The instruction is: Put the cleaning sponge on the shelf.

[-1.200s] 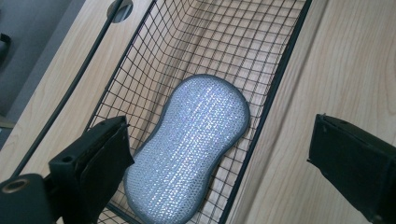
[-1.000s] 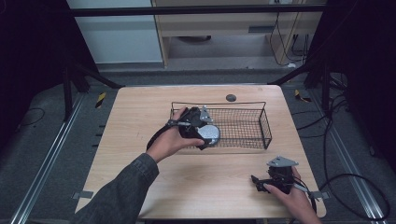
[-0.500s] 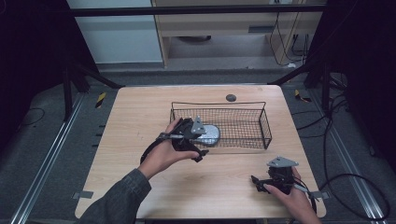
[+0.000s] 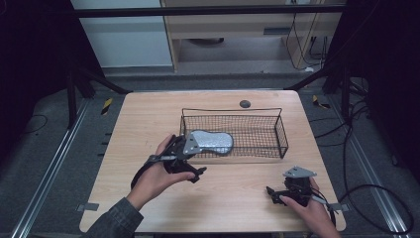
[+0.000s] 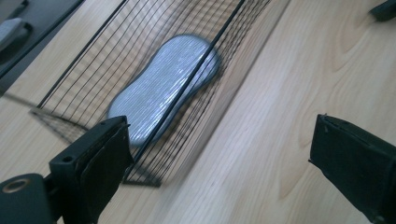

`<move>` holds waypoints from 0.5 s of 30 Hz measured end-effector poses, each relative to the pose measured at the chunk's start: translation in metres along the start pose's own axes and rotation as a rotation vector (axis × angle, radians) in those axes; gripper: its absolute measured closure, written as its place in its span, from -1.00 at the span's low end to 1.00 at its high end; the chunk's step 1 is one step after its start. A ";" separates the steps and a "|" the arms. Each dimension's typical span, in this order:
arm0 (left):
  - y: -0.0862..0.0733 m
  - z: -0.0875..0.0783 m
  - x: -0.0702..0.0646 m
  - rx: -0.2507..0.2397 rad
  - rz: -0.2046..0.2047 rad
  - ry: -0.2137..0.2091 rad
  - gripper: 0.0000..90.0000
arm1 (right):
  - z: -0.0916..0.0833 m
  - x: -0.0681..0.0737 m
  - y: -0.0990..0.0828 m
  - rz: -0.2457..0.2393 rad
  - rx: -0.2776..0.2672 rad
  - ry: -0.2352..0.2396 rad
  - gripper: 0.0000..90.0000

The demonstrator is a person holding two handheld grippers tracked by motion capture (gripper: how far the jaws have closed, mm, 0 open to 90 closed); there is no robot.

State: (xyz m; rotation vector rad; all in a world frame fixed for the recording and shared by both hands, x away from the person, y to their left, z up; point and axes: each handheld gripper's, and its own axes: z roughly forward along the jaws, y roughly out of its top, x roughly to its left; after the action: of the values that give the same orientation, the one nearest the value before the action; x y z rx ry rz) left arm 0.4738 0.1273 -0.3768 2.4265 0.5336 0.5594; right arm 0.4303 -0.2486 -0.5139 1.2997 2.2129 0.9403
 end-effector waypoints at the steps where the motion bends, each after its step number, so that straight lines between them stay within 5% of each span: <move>1: -0.004 -0.001 0.002 -0.002 -0.010 0.001 -0.89 | 0.000 0.000 0.000 0.001 0.001 0.000 -0.99; 15: -0.081 -0.007 0.044 0.029 -0.178 0.098 -0.88 | 0.000 0.000 0.000 0.002 0.002 0.002 -0.99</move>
State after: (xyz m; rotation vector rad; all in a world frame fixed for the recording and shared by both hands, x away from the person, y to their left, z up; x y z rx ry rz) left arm 0.4872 0.2127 -0.4104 2.3572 0.7958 0.5999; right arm 0.4298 -0.2485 -0.5138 1.3031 2.2145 0.9406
